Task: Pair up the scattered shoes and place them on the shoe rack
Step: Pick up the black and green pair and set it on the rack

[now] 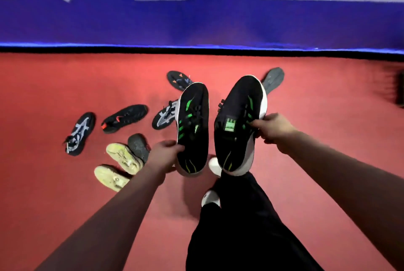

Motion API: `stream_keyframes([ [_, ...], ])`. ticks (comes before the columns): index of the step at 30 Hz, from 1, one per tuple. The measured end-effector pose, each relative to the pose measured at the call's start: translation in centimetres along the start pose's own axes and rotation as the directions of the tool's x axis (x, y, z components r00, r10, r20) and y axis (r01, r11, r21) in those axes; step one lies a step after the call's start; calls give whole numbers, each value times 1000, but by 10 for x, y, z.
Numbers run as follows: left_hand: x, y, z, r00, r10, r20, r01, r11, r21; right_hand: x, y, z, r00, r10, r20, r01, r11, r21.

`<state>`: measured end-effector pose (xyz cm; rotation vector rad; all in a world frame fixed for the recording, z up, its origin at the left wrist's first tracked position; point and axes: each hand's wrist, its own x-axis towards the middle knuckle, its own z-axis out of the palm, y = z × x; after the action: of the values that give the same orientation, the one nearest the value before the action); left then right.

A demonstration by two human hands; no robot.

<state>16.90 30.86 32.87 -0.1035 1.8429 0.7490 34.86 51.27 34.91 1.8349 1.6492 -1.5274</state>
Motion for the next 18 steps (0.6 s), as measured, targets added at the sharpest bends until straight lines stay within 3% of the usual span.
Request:
stream_keyframes([
  [6,-97,73,55,992,89,84,-84,995,-62,-100,14,-123,991,-57,-121,62,997,44],
  [18,-254,153,280,900,217,379,-313,926,213,-228,158,-348,884,58,-464,118,932,342],
])
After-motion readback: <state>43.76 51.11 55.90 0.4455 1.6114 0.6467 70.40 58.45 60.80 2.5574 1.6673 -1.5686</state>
